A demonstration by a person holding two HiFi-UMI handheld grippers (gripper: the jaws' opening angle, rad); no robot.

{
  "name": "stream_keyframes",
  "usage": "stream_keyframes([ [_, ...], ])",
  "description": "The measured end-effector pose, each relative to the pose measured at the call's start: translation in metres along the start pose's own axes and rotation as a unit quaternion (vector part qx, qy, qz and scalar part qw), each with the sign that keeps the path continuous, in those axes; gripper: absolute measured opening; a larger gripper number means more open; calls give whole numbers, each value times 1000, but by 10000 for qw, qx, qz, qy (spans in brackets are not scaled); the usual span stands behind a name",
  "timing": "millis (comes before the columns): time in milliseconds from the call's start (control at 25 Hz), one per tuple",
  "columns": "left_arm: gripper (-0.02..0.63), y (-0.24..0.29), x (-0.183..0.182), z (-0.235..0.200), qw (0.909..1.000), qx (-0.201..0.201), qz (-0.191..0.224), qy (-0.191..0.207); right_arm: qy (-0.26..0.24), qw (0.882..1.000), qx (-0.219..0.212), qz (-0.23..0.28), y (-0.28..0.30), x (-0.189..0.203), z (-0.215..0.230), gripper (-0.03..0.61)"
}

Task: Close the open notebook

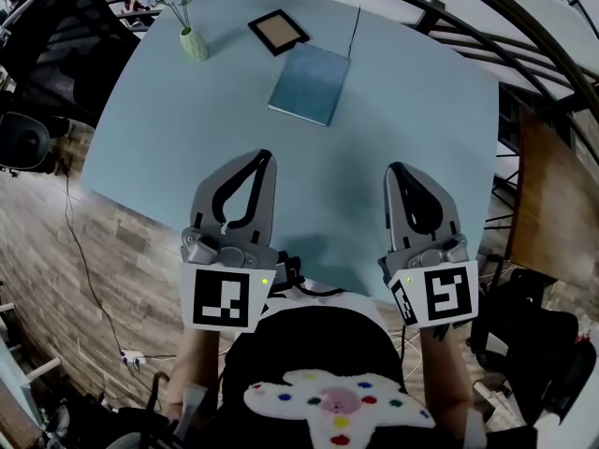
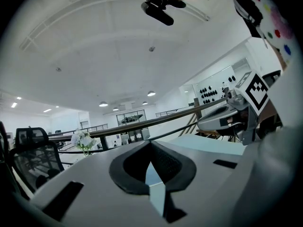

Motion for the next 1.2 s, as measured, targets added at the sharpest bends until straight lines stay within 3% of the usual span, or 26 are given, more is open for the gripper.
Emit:
stream_keyframes([
  [1200, 17, 4, 8, 4, 9999, 20, -89, -64, -34, 9999, 72, -93, -1, 7, -3, 35],
])
Point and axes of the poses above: the fingertips, and each gripper's own axes: y forward along the fingers, z to its right, x out of its underside, the point moved 6 cm from there along -y, backward along the fingers, and after that the axes turned 2 degrees about z, right-handed, at the moved point
